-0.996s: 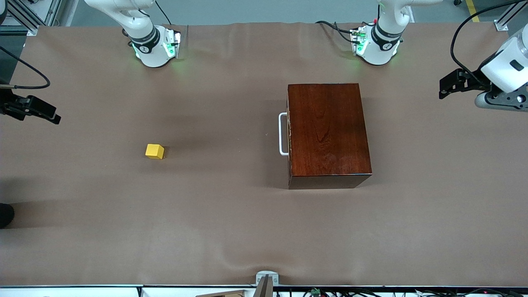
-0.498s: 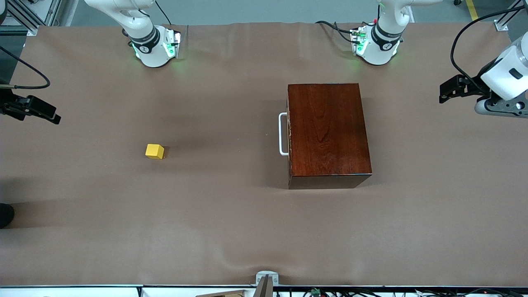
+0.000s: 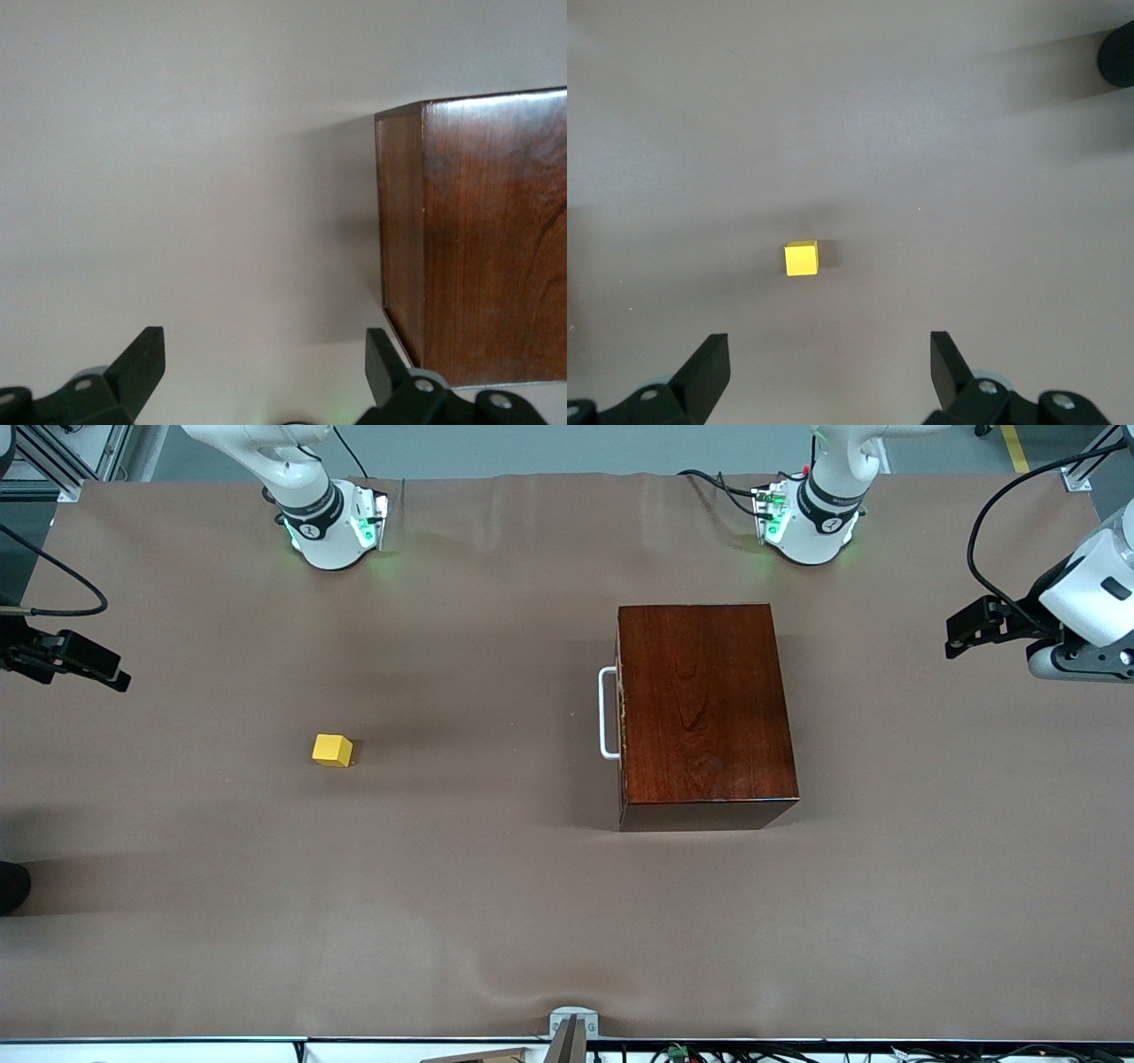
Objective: Open drawer, take yellow block, close drawer
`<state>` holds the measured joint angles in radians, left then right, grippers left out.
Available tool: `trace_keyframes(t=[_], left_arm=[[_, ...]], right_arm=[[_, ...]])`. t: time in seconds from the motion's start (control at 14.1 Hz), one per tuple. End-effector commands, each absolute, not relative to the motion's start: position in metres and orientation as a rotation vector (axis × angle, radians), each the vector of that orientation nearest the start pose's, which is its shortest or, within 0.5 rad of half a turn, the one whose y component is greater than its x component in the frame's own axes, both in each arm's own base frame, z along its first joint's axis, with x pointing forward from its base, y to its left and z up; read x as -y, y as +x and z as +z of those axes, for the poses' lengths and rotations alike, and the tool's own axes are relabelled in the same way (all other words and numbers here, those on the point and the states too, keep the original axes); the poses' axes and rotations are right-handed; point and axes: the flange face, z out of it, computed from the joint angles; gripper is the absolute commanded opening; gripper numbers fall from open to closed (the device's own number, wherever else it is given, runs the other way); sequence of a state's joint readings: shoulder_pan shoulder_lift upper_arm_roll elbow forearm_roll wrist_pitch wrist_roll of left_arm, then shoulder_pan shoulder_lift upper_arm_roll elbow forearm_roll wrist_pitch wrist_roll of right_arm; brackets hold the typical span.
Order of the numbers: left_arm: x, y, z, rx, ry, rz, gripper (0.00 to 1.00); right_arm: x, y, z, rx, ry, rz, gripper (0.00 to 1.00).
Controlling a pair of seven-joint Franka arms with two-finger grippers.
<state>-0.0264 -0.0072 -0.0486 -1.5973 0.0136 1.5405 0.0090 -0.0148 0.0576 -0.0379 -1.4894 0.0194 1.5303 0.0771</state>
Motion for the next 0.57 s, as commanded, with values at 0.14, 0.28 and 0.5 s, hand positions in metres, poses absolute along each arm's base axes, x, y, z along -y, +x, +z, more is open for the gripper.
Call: trace_keyframes(t=[0.14,0.28,0.5], left_arm=[[0.0377,0.5468,0.6086,-0.101,-3.134,0.055,1.00],[0.0379,0.5457,0.6077,-0.101,-3.136,0.048,1.00],[0.0395,0.5447,0.6093,-0.106,-3.135,0.043,1.00]], right_arm=[[0.0288,0.5615,0.6337,-0.220,-3.103,0.017,1.00],[0.0289,0.5617,0.6339,-0.222,-3.103,0.015,1.00],[0.0288,0.5615,0.6337,-0.220,-3.103,0.017,1.00]])
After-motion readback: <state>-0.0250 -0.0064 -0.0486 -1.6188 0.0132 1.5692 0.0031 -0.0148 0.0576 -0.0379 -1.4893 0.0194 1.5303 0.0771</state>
